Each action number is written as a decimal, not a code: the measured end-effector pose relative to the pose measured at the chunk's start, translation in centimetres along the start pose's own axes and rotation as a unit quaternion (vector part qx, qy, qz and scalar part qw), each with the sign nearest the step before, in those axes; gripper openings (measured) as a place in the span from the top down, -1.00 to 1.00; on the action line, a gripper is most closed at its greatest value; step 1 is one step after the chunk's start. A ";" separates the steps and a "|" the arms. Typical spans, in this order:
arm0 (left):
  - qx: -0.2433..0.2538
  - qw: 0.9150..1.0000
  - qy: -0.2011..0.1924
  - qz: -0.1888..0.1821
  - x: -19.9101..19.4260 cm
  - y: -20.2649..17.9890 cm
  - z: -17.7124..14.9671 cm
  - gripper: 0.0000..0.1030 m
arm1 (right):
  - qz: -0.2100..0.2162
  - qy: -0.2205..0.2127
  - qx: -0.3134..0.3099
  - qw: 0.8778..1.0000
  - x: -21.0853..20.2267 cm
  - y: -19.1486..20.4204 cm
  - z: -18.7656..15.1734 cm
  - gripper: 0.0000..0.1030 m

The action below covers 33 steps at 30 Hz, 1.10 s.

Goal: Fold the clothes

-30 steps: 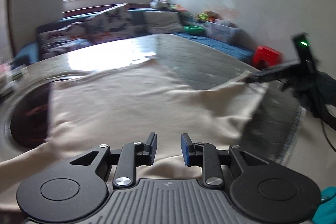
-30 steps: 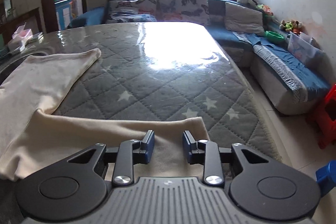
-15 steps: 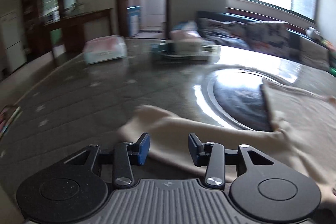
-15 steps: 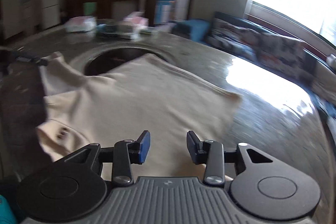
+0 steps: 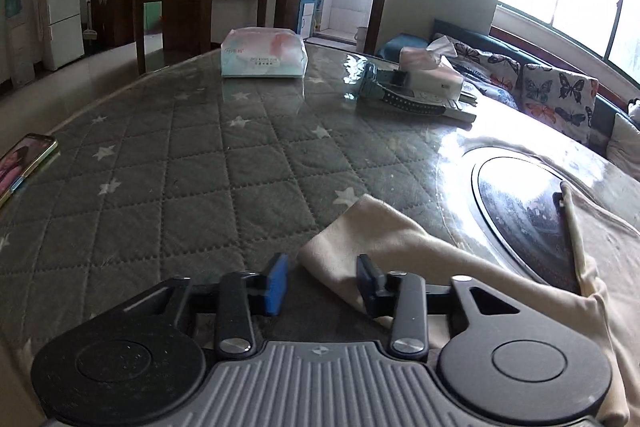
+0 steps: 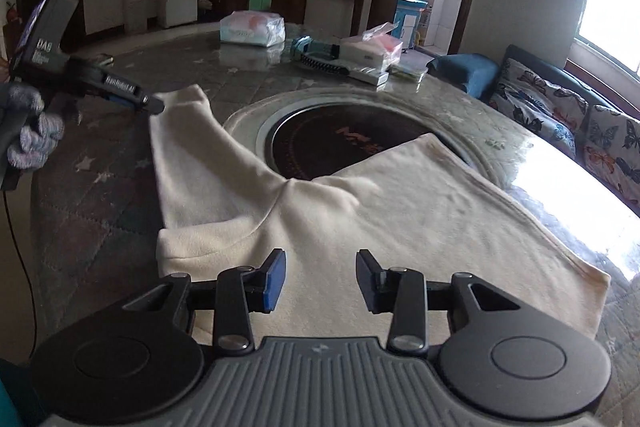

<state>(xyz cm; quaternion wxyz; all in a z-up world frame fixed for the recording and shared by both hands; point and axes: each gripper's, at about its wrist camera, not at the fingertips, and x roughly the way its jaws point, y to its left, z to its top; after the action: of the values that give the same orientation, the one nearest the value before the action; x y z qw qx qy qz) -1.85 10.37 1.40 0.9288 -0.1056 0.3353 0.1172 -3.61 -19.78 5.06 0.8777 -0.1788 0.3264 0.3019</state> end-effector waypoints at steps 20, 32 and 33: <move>0.028 0.994 -0.104 -0.038 -2.1 -2.0 4.9 0.90 | 0.069 -0.003 -0.058 0.996 0.0 5.2 0.4 0.26; -0.003 0.999 -0.034 -0.010 1.3 -0.1 3.1 0.90 | 0.087 -0.005 -0.011 0.996 0.5 4.5 0.7 0.25; -0.008 0.999 -0.029 -0.010 1.5 0.1 3.0 0.90 | 0.086 0.000 -0.019 0.996 0.7 4.7 0.5 0.25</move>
<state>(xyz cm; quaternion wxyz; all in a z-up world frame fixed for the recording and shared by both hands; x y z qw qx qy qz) 1.05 11.47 2.66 0.9385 -0.1128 0.3059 0.1134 -6.00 -15.66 4.44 0.8451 -0.1664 0.3345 0.3824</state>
